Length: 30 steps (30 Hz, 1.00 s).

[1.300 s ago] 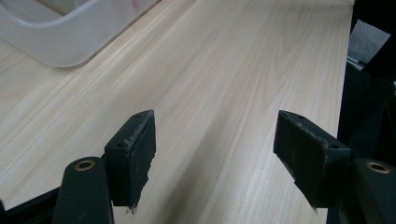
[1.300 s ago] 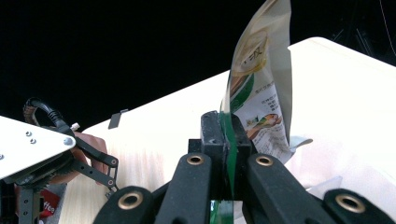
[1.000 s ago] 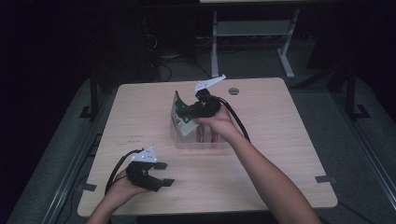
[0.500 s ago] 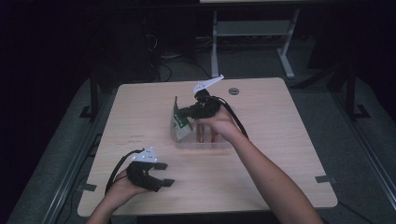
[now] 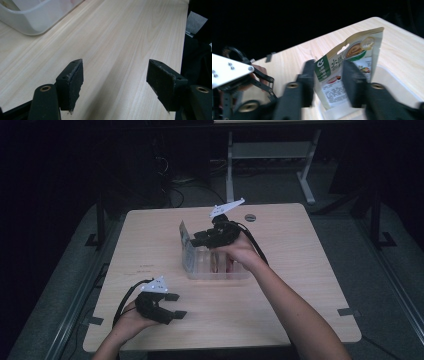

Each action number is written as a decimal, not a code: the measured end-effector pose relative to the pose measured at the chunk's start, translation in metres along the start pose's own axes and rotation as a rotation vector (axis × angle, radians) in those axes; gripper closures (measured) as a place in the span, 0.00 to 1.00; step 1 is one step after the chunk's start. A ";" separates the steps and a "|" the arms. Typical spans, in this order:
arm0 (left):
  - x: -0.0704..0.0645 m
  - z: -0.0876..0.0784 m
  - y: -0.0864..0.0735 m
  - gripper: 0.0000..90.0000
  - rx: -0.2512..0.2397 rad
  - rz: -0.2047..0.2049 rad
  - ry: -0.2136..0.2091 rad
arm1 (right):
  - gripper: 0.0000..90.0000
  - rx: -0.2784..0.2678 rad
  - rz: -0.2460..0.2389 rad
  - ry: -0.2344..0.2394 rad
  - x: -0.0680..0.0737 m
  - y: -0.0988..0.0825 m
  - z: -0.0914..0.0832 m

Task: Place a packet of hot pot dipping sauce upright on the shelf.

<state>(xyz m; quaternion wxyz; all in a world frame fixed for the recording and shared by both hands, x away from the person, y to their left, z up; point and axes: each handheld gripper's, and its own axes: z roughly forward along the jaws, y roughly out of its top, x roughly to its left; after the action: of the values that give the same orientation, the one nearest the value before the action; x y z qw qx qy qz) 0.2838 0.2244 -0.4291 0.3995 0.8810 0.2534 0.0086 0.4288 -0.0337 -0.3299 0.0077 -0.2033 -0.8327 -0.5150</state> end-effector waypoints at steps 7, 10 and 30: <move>0.004 0.001 0.003 0.32 -0.004 -0.003 0.004 | 0.50 0.037 -0.066 -0.040 0.013 -0.001 -0.007; 0.005 0.003 0.004 0.32 -0.001 -0.008 0.004 | 0.47 0.036 -0.082 -0.055 0.017 -0.003 -0.010; 0.000 0.003 -0.001 0.31 -0.006 0.005 0.012 | 0.39 0.047 -0.139 -0.100 0.051 -0.045 -0.035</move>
<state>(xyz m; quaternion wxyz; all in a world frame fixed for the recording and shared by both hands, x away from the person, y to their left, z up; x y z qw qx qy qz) 0.2843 0.2226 -0.4318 0.4005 0.8803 0.2536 0.0156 0.3594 -0.0641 -0.3412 -0.0650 -0.1704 -0.8558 -0.4840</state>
